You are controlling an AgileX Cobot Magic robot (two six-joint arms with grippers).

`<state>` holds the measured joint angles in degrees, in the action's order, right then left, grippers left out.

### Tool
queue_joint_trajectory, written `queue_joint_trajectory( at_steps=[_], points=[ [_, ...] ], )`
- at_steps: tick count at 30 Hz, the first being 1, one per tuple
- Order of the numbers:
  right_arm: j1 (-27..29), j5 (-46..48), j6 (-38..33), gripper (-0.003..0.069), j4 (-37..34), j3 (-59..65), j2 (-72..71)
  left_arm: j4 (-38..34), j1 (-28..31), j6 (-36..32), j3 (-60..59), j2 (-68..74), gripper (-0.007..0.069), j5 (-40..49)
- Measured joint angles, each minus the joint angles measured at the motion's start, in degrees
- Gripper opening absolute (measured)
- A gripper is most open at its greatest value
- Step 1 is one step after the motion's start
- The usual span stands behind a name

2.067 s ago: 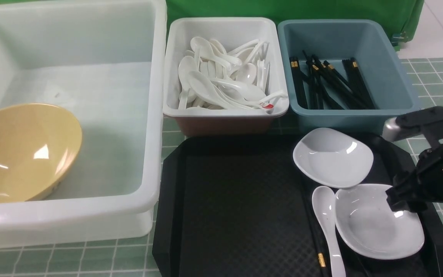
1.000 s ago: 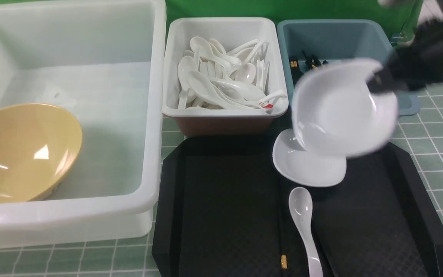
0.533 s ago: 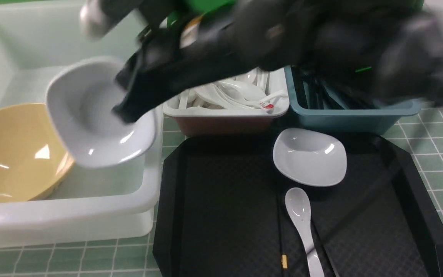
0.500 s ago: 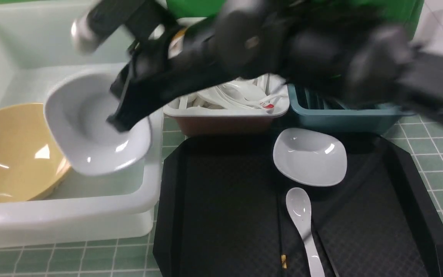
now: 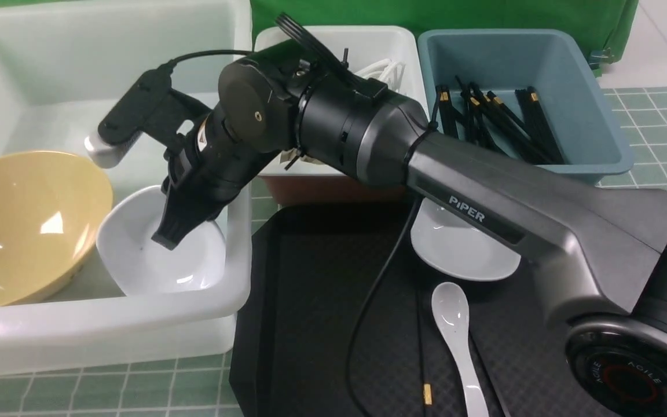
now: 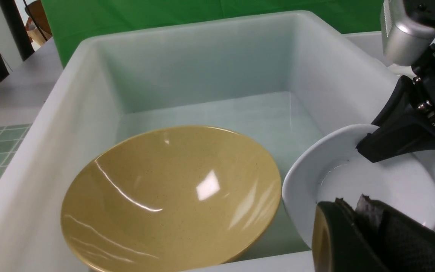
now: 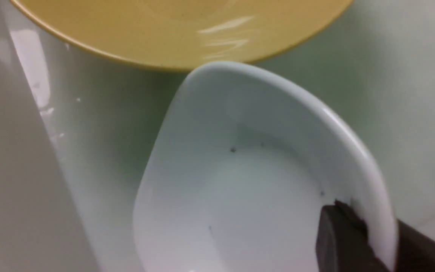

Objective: On blue table put chopsticks spoon bowls plates into blue grey white boxes.
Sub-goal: 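Place the white bowl into the white bin on top of the stacked bowls with the right gripper, then reach for and grasp the small white dish on the black tray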

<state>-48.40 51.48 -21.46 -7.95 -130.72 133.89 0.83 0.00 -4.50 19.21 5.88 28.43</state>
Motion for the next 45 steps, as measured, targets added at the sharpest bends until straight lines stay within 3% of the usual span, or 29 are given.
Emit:
queue_joint_trajectory(
  at_steps=[1,2,3,7,12,17,22,26,27,28,31,33,38,41,45],
  points=[
    [-0.2,0.4,0.5,0.0172,0.1,-0.1,0.0,0.0,0.0,0.0,0.0,0.0,0.0024,0.0],
    [-0.2,0.5,0.5,0.0172,0.1,-0.1,0.0,0.0,0.0,0.0,0.0,0.0,0.0024,0.0],
    [-0.3,0.9,1.0,0.0247,0.1,-0.2,0.0,0.0,0.0,0.0,0.0,0.0,0.0024,0.0],
    [-0.4,2.1,4.2,0.0421,-0.1,0.6,-1.5,0.0,0.0,0.0,0.0,0.0,0.0024,0.0],
    [1.2,6.0,5.1,0.0496,0.5,2.8,-7.7,0.2,0.0,0.0,0.0,0.0,0.0024,0.0],
    [7.8,9.8,8.2,0.0502,4.9,6.2,-19.3,0.2,0.0,0.0,0.0,0.0,0.0024,0.0],
    [19.9,15.0,13.2,0.0482,9.2,19.6,-26.1,0.2,0.0,0.5,0.0,0.0,0.0024,0.0],
    [26.4,9.8,16.9,0.0457,9.3,39.1,-28.1,0.2,0.0,1.4,0.0,0.0,0.0024,-0.1],
    [26.4,9.8,16.9,0.0457,9.2,39.1,-28.1,0.2,0.0,1.4,0.0,0.0,0.0024,-0.1],
    [28.5,4.4,19.2,0.0454,8.5,47.3,-29.0,0.2,0.0,1.6,-0.1,0.0,0.0024,-0.4],
    [30.9,-1.2,21.5,0.0453,7.0,55.2,-29.8,0.2,0.0,1.8,-0.1,0.0,0.0024,-0.5],
    [33.0,-9.5,22.0,0.0454,2.1,61.4,-30.2,0.2,0.0,1.8,-0.1,0.0,0.0024,-0.6],
    [34.2,-19.8,19.7,0.0452,-7.6,66.7,-29.1,0.2,0.0,1.8,-0.4,0.0,0.0024,-1.0],
    [34.2,-21.7,19.4,0.0447,-9.4,66.8,-27.3,0.2,0.0,2.1,-0.9,0.0,0.0024,-1.3],
    [34.3,-23.5,18.1,0.0364,-10.5,66.4,-26.4,0.3,0.0,2.2,-1.0,0.0,0.0024,-1.7]
  ],
)
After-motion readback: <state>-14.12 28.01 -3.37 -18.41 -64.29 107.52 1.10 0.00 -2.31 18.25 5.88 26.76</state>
